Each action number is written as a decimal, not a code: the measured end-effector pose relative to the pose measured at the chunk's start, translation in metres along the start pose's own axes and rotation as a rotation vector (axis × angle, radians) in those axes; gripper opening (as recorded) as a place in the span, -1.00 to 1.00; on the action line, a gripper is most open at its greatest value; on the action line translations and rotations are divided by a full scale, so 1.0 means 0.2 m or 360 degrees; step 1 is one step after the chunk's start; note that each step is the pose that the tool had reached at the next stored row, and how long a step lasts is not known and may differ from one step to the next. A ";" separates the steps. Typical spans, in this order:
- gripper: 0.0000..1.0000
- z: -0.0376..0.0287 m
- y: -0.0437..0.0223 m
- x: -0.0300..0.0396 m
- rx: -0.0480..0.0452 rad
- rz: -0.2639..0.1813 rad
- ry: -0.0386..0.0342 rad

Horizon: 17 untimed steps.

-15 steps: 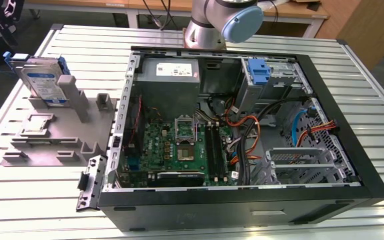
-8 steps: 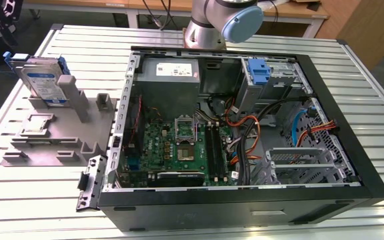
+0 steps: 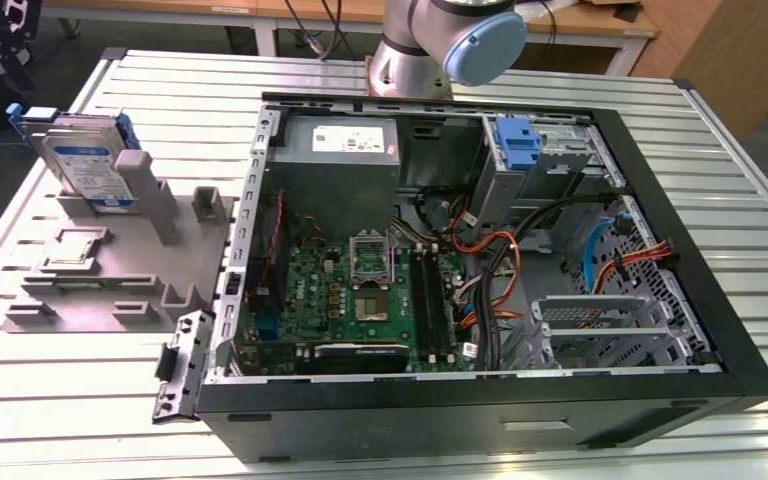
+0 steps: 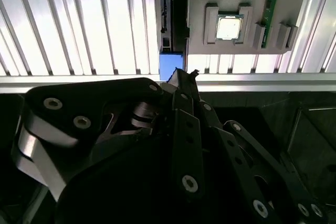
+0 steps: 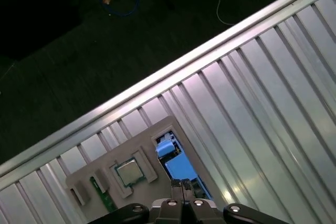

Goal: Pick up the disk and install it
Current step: 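Pick up the disk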

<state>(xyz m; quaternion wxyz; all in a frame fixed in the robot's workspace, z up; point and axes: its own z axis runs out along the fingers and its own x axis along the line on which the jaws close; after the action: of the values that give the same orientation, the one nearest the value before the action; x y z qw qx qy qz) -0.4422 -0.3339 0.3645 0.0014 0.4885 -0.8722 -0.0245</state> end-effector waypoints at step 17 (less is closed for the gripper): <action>-0.80 0.000 0.000 0.000 0.0000 -0.0017 0.0001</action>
<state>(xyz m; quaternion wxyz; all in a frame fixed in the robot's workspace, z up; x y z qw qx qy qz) -0.4422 -0.3339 0.3645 0.0014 0.4930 -0.8697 -0.0245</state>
